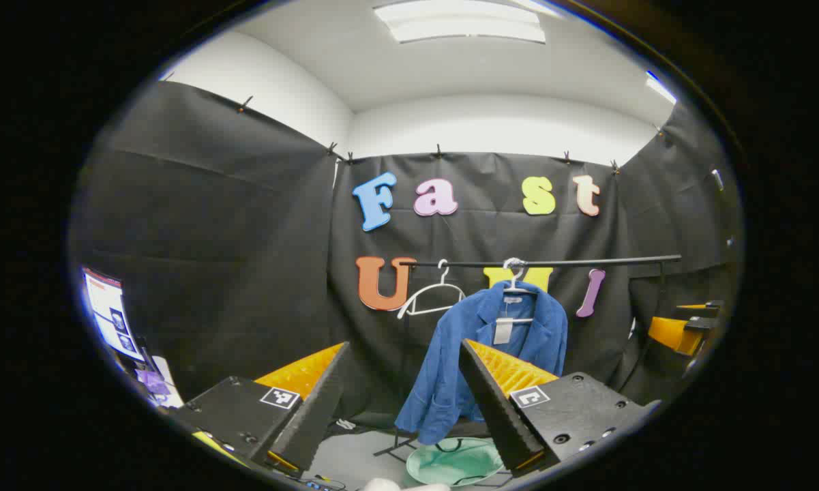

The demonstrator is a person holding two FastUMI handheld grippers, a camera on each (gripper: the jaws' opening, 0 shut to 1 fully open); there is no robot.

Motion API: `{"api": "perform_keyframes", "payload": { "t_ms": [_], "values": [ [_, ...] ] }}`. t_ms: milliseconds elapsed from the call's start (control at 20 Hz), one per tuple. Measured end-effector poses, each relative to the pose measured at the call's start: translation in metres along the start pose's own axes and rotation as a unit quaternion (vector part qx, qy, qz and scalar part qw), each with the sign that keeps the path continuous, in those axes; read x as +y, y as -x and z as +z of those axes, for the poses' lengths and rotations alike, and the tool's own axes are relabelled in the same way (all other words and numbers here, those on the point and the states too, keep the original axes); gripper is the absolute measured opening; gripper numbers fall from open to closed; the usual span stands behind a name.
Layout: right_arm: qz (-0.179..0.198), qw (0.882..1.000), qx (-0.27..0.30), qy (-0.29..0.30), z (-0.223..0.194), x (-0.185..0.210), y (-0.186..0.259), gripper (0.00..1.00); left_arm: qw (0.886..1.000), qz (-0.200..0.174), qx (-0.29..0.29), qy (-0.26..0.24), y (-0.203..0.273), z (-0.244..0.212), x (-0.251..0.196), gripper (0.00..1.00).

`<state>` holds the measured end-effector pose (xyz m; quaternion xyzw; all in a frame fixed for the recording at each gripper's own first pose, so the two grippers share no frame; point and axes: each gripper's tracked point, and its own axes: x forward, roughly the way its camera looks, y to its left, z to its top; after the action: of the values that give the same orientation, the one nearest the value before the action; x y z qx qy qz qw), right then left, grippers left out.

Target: Grasp the clothes on the hanger with both hands and then place them into the laundry hamper below.

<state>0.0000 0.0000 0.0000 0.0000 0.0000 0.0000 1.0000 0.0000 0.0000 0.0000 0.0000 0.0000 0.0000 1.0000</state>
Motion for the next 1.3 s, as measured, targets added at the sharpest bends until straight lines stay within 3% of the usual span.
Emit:
{"api": "perform_keyframes", "payload": {
  "t_ms": [550, 750, 1050, 1300],
  "values": [
    [0.001, 1.0, 0.003, 0.007, -0.006, 0.014, 0.006, 1.0, 0.999, -0.035, 0.001, -0.005, 0.006, -0.002, -0.003, 1.0],
    [0.018, 1.0, 0.012, 0.002, -0.014, 0.024, -0.005, 1.0, 0.999, -0.051, 0.004, -0.008, -0.004, -0.006, -0.013, 1.0],
    [0.013, 0.999, 0.033, 0.01, -0.033, 0.017, -0.048, 1.0, 0.997, -0.073, -0.007, 0.001, -0.042, -0.014, -0.039, 1.0],
    [0.024, 0.999, 0.035, 0.004, -0.048, 0.005, -0.113, 1.0, 0.997, -0.08, -0.005, -0.002, -0.095, -0.035, -0.077, 1.0]
  ]
}}
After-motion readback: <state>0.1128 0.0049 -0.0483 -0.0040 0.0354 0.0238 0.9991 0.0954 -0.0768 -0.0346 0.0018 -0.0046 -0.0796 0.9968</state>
